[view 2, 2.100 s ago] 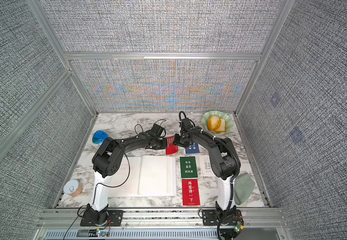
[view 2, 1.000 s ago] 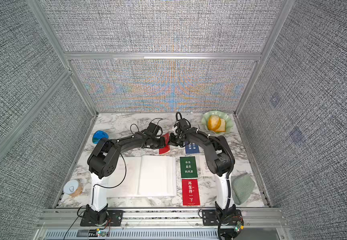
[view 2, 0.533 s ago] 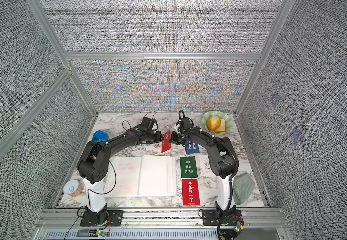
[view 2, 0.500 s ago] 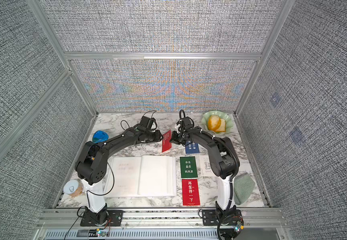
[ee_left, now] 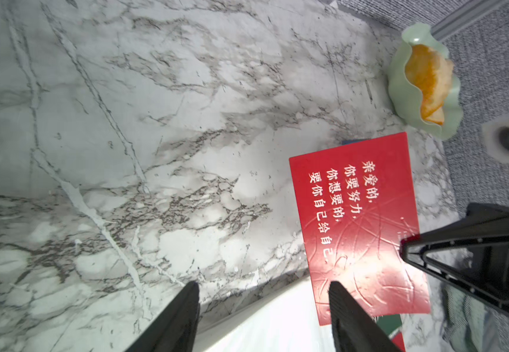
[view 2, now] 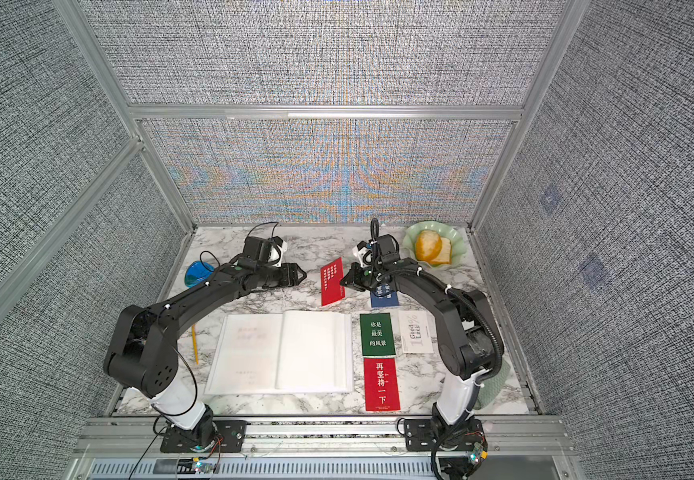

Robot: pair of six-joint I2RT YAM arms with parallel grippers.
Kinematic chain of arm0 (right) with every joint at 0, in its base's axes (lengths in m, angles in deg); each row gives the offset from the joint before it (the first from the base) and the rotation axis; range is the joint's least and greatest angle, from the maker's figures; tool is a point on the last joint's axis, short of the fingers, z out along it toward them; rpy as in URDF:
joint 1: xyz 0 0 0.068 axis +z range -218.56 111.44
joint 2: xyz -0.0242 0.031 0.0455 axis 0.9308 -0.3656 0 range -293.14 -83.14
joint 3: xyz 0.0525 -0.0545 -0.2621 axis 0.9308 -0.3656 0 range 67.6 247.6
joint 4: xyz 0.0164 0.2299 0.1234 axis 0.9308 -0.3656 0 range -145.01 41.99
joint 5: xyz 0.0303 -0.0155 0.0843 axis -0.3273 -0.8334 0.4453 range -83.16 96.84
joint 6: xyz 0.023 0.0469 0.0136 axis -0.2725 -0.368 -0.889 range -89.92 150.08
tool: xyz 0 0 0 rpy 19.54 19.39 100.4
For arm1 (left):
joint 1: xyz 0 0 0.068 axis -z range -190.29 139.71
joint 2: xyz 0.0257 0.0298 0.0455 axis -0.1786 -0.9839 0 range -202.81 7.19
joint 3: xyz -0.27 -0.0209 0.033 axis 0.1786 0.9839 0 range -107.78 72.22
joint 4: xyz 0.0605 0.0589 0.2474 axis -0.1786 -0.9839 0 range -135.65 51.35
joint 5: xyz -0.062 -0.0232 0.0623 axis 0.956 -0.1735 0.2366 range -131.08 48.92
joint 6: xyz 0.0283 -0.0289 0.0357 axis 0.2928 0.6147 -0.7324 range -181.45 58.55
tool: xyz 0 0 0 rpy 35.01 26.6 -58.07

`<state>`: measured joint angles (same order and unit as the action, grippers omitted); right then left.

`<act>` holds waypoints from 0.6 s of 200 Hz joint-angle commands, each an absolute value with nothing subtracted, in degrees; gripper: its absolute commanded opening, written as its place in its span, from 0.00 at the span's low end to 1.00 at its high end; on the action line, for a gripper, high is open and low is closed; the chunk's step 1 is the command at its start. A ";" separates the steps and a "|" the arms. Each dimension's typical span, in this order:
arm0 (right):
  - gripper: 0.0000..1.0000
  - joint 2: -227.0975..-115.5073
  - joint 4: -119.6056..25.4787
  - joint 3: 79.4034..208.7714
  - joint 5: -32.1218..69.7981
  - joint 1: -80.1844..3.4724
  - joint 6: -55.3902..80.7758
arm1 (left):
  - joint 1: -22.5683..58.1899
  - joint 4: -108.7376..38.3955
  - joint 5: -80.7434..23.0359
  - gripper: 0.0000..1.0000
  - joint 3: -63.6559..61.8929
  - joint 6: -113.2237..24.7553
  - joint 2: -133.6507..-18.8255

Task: Place the photos into the photo albums
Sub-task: Pick up the photo at the center of the board.

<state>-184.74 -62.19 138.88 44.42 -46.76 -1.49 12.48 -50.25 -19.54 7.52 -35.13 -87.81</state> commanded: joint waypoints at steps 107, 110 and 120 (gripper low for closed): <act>0.00 -181.80 -45.51 126.07 65.80 -44.07 -4.81 | 9.96 -40.11 -3.72 0.63 15.88 -39.29 -85.59; 0.00 -181.74 -45.47 126.11 65.88 -43.97 -4.72 | 9.95 -40.14 -3.79 0.63 15.89 -39.29 -85.62; 0.00 -181.45 -45.51 126.07 66.03 -43.69 -4.55 | 9.95 -40.15 -3.88 0.63 15.85 -39.23 -85.66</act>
